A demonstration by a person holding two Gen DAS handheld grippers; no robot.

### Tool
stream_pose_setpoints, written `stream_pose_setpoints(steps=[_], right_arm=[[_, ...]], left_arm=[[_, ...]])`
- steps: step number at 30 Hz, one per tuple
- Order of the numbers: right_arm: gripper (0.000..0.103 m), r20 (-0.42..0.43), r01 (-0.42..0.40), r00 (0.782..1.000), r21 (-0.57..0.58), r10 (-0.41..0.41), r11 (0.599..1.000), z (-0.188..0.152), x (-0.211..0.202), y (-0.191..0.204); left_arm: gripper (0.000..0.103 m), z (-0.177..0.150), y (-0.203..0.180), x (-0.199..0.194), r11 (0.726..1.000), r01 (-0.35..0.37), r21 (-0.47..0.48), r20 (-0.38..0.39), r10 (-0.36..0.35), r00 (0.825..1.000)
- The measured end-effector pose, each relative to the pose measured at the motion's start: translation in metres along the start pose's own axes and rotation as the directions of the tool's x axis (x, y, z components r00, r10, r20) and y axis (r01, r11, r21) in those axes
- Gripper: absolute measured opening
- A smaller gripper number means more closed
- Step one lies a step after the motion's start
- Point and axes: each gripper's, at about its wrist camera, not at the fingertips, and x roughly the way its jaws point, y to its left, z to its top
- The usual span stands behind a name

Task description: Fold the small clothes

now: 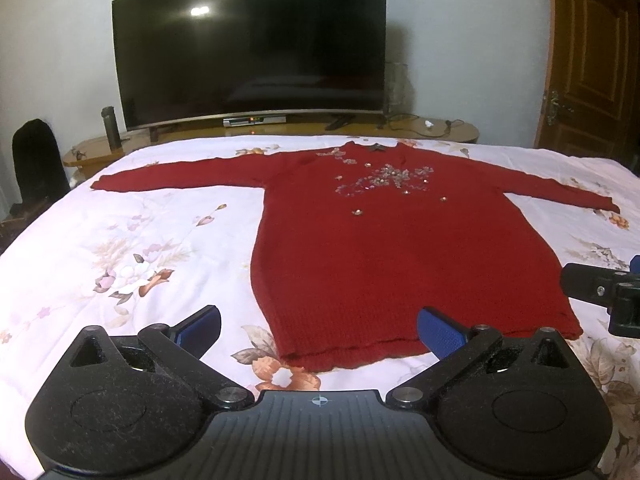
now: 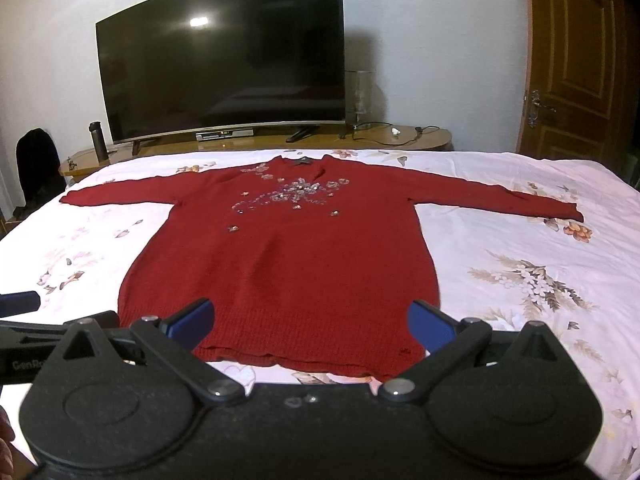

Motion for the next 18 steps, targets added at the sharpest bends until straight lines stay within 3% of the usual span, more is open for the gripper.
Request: stream_pose_setpoints(steps=[18], right_arm=[[0.103,0.000,0.003,1.000,0.002,-0.003,1.000,0.0006,-0.0010,-0.0001]], left_arm=[[0.103,0.0012,-0.0011,0.0006,1.000,-0.003,0.002,0.003,0.003,1.000]])
